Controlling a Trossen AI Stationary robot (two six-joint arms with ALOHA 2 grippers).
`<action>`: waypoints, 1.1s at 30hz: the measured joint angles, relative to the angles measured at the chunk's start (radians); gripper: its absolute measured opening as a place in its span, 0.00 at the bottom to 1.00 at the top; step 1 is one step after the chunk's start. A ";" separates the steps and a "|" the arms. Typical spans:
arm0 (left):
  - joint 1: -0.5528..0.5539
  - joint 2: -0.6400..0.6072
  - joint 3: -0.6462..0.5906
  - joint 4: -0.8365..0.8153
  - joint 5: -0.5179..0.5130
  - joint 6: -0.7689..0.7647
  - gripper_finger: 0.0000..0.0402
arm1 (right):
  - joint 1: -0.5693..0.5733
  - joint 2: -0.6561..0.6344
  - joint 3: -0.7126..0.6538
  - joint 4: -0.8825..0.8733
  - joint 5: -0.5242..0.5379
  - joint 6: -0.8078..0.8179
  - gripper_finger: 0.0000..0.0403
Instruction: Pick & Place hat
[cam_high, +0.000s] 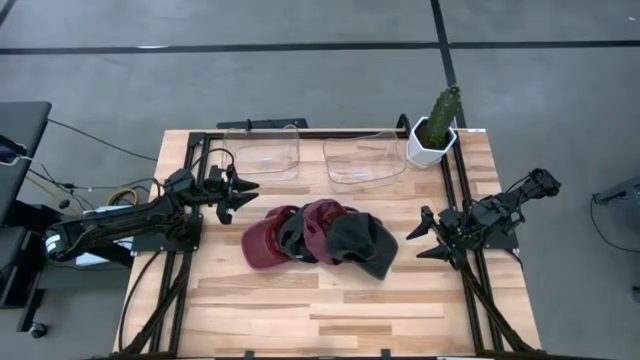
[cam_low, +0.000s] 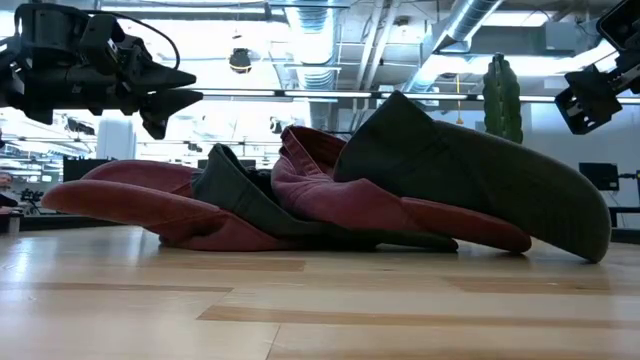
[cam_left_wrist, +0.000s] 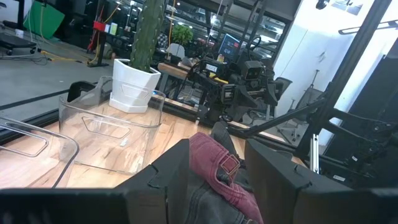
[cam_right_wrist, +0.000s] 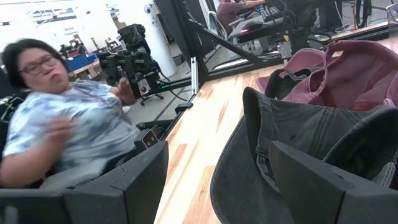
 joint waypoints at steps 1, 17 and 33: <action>0.000 0.000 0.000 0.000 0.000 0.000 0.38 | 0.000 0.000 0.000 0.000 0.000 0.000 0.67; 0.000 0.000 0.000 0.087 -0.033 0.023 0.38 | 0.000 -0.001 0.054 -0.076 -0.391 -0.038 0.67; -0.306 0.162 0.119 0.097 0.229 0.291 0.38 | -0.021 -0.001 0.055 0.169 -0.331 -0.532 0.67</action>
